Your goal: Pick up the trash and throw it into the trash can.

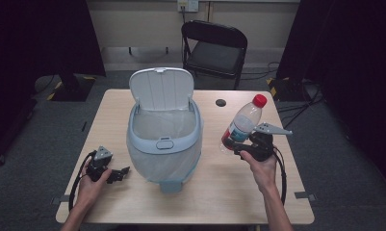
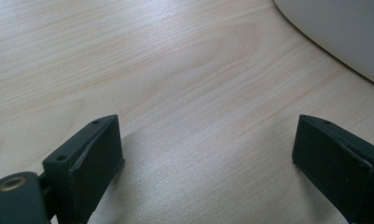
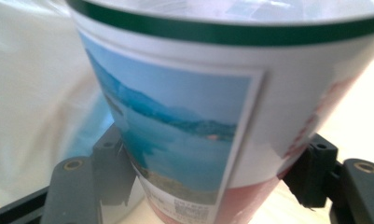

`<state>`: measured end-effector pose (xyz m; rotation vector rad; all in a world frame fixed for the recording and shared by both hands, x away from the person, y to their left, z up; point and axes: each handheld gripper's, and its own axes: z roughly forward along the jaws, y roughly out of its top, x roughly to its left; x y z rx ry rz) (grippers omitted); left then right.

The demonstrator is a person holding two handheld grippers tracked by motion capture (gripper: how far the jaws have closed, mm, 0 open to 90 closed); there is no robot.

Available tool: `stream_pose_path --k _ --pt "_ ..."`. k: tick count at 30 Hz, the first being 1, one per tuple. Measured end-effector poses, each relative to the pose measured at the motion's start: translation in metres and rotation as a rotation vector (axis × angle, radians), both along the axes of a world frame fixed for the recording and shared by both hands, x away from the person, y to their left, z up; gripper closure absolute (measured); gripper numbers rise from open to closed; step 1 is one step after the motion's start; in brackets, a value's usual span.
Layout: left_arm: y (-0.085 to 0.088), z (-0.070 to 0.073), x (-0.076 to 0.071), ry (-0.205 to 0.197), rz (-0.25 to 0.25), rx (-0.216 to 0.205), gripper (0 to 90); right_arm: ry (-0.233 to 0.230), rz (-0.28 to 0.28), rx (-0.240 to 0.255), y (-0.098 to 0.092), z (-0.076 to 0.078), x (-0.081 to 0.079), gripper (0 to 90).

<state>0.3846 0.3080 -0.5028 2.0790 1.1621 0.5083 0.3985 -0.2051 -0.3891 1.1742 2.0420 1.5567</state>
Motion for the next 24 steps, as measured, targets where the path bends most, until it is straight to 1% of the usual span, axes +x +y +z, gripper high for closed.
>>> stream_pose_path --k 3,7,9,11,16,19,20,24 --pt "0.0 0.0 0.0 -0.001 0.002 -0.003 7.9 -0.019 0.023 0.022 0.002 0.009 -0.005 29.4" --pt "0.0 0.0 0.0 -0.001 0.002 -0.003 7.9 -0.049 0.045 0.024 0.005 0.02 -0.011 29.4" --pt "0.0 0.0 0.0 0.0 0.0 0.0 7.9 -0.053 0.055 0.03 0.007 0.025 -0.013 29.5" --pt "0.0 0.0 0.0 0.0 0.0 0.0 7.9 -0.069 0.061 0.034 0.008 0.03 -0.016 29.6" --pt "0.0 0.0 0.0 0.0 0.0 0.0 7.9 -0.091 0.067 0.054 0.008 0.039 -0.021 29.6" --pt "0.0 0.0 0.0 0.0 0.001 0.0 7.9 -0.091 0.074 0.053 0.009 0.043 -0.023 29.6" --pt "0.0 0.0 0.0 0.0 0.0 0.001 7.9 -0.096 0.081 0.062 0.01 0.044 -0.024 29.6" --pt "0.0 0.0 0.0 0.0 0.0 0.001 7.9 -0.11 0.084 0.062 0.013 0.049 -0.025 29.7"
